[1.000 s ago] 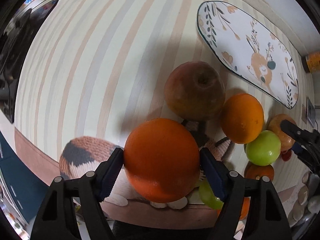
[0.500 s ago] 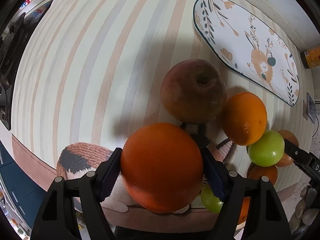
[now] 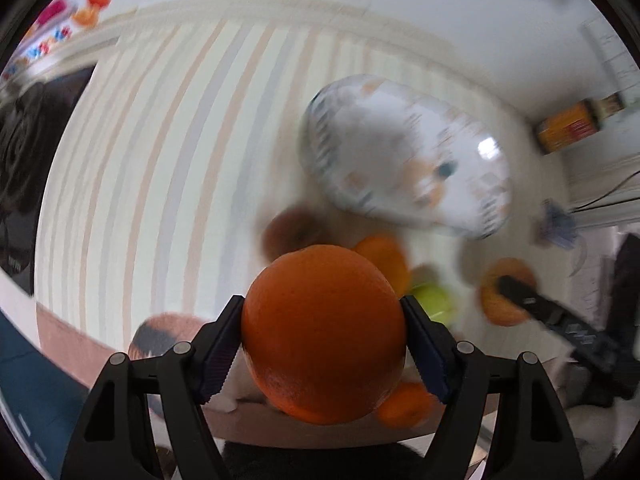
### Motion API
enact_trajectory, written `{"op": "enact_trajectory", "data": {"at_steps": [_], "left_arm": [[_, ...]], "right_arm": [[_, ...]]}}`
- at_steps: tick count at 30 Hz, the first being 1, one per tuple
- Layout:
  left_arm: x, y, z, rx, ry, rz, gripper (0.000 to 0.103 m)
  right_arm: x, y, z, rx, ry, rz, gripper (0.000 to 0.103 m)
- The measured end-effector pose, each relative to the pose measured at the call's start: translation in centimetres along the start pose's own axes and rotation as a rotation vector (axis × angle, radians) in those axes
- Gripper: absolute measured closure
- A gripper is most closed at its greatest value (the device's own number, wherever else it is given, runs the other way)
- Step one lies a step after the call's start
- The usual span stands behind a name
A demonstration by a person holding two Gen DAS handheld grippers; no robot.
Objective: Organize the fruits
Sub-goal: 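Carry the orange and red apple onto the deer plate and release both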
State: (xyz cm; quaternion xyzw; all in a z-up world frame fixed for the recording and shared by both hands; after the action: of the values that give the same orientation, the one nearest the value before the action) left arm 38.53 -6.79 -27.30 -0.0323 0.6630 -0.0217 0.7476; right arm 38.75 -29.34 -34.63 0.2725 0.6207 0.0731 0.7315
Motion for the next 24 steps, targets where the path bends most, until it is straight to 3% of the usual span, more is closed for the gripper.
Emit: {"op": "enact_trajectory", "data": {"at_steps": [3, 6, 9, 14, 19, 24], "left_arm": [[-1.7, -1.8, 3.7, 0.015, -0.016, -0.059, 0.028], [-0.9, -3.7, 7.9, 0.025, -0.008, -0.089, 0.028], [1.9, -4.6, 11.6, 0.021, 0.026, -0.075, 0.028], [8.0, -6.4, 15.9, 0.009, 0.145, -0.084, 0.028], [11.4, -6.8, 17.3, -0.041, 0.24, -0.124, 0.028], [13.1, -7.6, 17.4, -0.03, 0.294, -0.142, 0.028]], "right_arm": [[-0.9, 1.1, 2.4, -0.022, -0.034, 0.021, 0.035], [-0.3, 2.1, 5.5, -0.07, -0.059, 0.008, 0.035], [1.4, 2.4, 8.3, -0.119, -0.052, -0.016, 0.035], [4.7, 3.0, 12.0, -0.21, 0.013, -0.048, 0.035], [6.7, 3.1, 13.8, -0.267, 0.066, -0.067, 0.035], [7.4, 3.0, 14.9, -0.295, 0.099, -0.07, 0.035]]}}
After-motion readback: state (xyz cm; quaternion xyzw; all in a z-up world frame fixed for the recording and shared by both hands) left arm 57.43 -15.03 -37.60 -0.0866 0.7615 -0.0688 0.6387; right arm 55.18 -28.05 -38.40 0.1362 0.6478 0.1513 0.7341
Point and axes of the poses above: each gripper's, at about its wrist camera, not at the fingertips, and x roughly the way its jaws point, y to its left, z to its top, the point moved 5 cm from there along x, roughly the way its jaws point, and after that the axes turned 8 degrees about z, right-handed, at the moved point
